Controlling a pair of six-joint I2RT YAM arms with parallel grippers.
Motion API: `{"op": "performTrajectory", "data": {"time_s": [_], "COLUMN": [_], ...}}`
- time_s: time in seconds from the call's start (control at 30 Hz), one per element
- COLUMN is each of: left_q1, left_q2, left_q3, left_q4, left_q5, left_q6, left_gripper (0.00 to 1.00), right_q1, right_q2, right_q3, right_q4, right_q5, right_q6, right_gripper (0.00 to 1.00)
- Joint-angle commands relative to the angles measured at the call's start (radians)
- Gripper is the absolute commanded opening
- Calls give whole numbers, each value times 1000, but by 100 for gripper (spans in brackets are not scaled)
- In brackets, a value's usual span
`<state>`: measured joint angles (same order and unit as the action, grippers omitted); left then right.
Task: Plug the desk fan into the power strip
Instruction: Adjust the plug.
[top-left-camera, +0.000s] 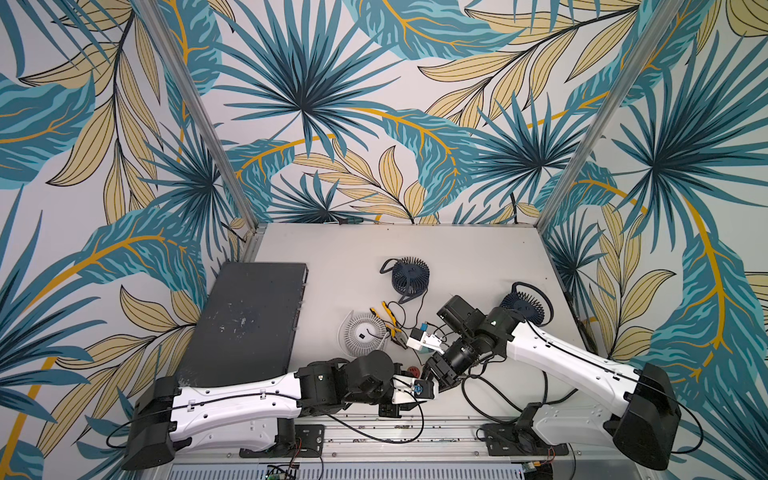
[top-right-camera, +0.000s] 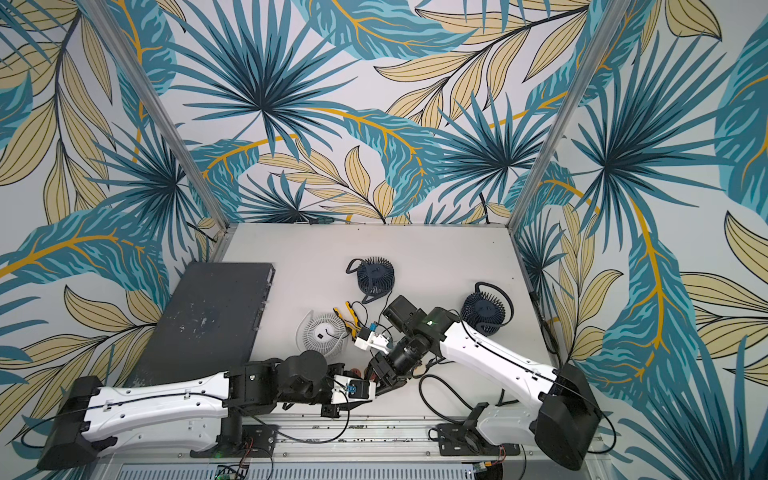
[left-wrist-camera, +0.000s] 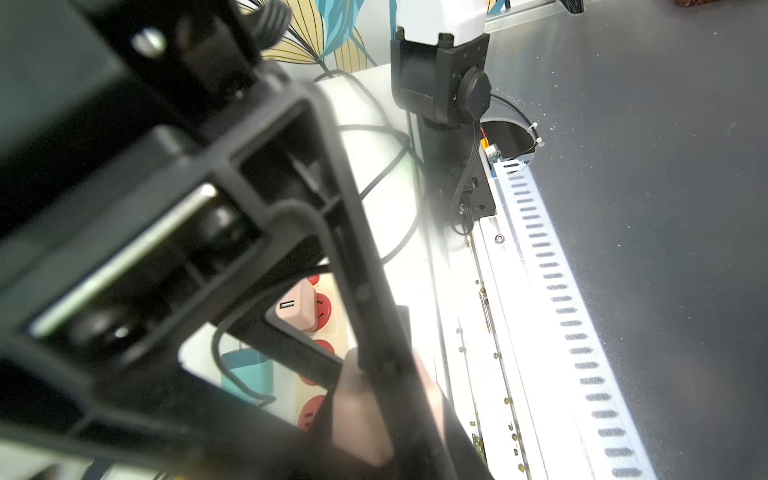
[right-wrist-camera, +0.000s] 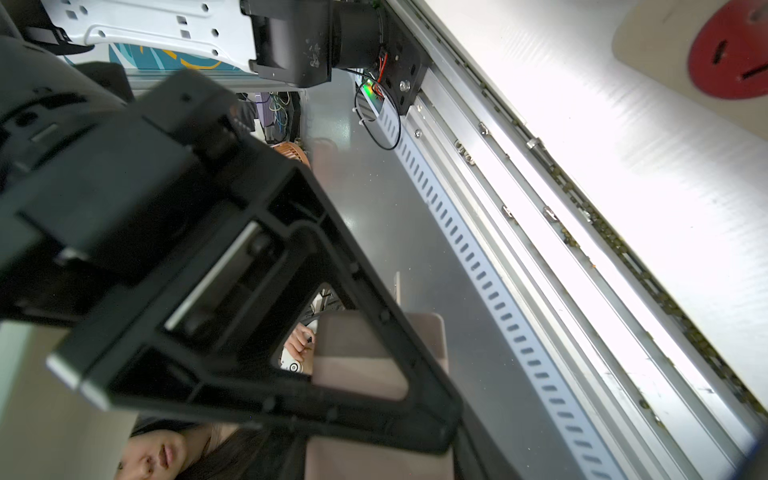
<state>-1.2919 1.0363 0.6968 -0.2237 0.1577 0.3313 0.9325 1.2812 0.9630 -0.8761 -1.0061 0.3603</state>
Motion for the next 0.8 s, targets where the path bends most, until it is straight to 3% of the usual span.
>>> {"op": "performTrajectory", "data": {"time_s": [0.0,0.1,0.2,0.27,0.3,0.37,0.43,0.6,0.77], "left_q1": [-9,-8,4,14,21,38,70,131,134], "left_q2": [13,-2,0,0,-5,-25,-49,-79,-121], "left_q3": [30,12,5,-13,-25,-56,-95,-146,-203], "left_q4": [2,1,-2,16,34,93,182,315,410], "left_q5": [70,30,-10,-58,-84,-116,-139,-165,-165], "left_q6": [-17,-23,-39,-74,-96,-149,-227,-365,-391], "left_gripper": [32,32,16,0,0,0,0,0,0], "right_q1": [8,8,6,3,1,-5,-10,-10,-11], "right_q2": [-8,-18,-25,-37,-46,-76,-119,-207,-261], "right_q3": [-4,-6,-1,12,16,12,-17,-82,-118], "right_q4": [70,80,82,87,96,141,214,352,428], "right_q5": [13,15,40,95,124,198,279,422,513], "right_q6": [-42,-29,-25,-12,2,63,164,378,492], "right_gripper": [15,15,18,34,41,64,79,83,81]}}
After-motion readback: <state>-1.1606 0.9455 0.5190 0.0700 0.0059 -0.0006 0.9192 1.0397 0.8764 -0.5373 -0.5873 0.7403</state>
